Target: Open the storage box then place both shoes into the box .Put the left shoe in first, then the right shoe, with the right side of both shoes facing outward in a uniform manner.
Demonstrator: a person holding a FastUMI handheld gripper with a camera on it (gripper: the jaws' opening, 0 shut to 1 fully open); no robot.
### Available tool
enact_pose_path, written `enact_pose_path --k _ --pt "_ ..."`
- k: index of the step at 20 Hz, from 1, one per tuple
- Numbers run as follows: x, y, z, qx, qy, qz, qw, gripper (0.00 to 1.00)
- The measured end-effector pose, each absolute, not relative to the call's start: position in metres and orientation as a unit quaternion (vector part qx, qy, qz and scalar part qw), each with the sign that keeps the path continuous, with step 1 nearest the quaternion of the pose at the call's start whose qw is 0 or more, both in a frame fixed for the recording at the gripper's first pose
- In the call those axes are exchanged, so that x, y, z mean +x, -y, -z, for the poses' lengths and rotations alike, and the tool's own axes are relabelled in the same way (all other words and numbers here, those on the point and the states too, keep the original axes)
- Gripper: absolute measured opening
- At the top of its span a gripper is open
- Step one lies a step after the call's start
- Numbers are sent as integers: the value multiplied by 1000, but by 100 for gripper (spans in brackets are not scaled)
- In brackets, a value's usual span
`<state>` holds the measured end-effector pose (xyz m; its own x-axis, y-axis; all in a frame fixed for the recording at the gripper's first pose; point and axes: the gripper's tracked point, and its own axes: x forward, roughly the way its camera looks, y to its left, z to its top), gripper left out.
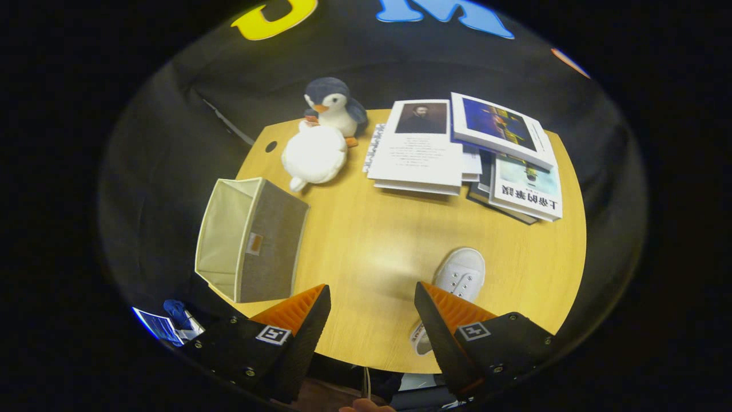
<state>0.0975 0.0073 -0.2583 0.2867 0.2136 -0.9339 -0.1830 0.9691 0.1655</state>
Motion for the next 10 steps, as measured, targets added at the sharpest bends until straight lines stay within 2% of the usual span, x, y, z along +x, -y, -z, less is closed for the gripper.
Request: enact_pose_path --k 10 --pt "55 71 321 71 -620 -55 779 91"
